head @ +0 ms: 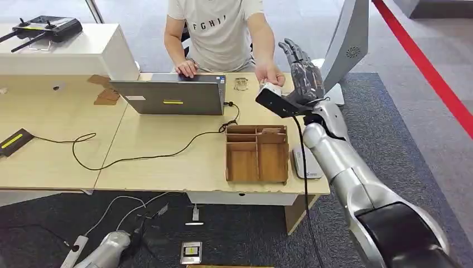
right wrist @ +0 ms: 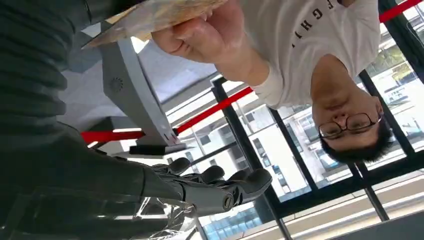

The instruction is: Pass the card to the sensor for recognition and then transmit it.

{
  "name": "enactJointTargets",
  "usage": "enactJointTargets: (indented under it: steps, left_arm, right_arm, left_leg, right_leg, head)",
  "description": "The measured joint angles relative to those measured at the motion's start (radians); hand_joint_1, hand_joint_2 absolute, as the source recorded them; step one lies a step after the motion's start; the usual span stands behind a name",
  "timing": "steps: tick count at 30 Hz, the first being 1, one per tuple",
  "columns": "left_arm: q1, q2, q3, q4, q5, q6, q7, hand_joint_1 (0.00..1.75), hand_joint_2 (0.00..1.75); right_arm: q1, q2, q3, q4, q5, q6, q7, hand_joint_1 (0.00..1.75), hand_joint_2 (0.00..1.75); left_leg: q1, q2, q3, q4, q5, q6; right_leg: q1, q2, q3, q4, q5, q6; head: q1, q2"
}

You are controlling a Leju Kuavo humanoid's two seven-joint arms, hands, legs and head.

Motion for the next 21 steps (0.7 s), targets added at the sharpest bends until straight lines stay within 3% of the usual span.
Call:
enactJointTargets:
  steps: [4,5,21]
  left_arm:
    - [0.002,0.000,0.000,0.000,0.000,0.000,-0.001,0.00,1.75]
    - [0.003,0.000,0.000,0.000,0.000,0.000,-0.001,0.00,1.75]
    - [0.004,0.000,0.000,0.000,0.008,-0.013,0.006,0.00,1.75]
  right_arm:
    - [0.000,-0.004,0.003,0.000,0.000,-0.003,0.000,0.00,1.75]
    - [0.000,-0.005,0.005,0.000,0.000,-0.003,0.000,1.75,1.75]
    - [0.002,-0.025,0.013,0.000,-0.024,0.038,-0.002,1.75,1.75]
  left_leg:
    - [0.000,0.000,0.000,0.000,0.000,0.000]
    - [0.000,0.000,0.000,0.000,0.000,0.000]
    - [0.000,0.000,0.000,0.000,0.000,0.000]
  right_leg:
    - [0.000,0.000,0.000,0.000,0.000,0.000]
    - [0.000,0.000,0.000,0.000,0.000,0.000]
    - [0.000,0.000,0.000,0.000,0.000,0.000]
  head:
    - [0.000,0.000]
    - [0.000,0.000]
    - [0.000,0.000]
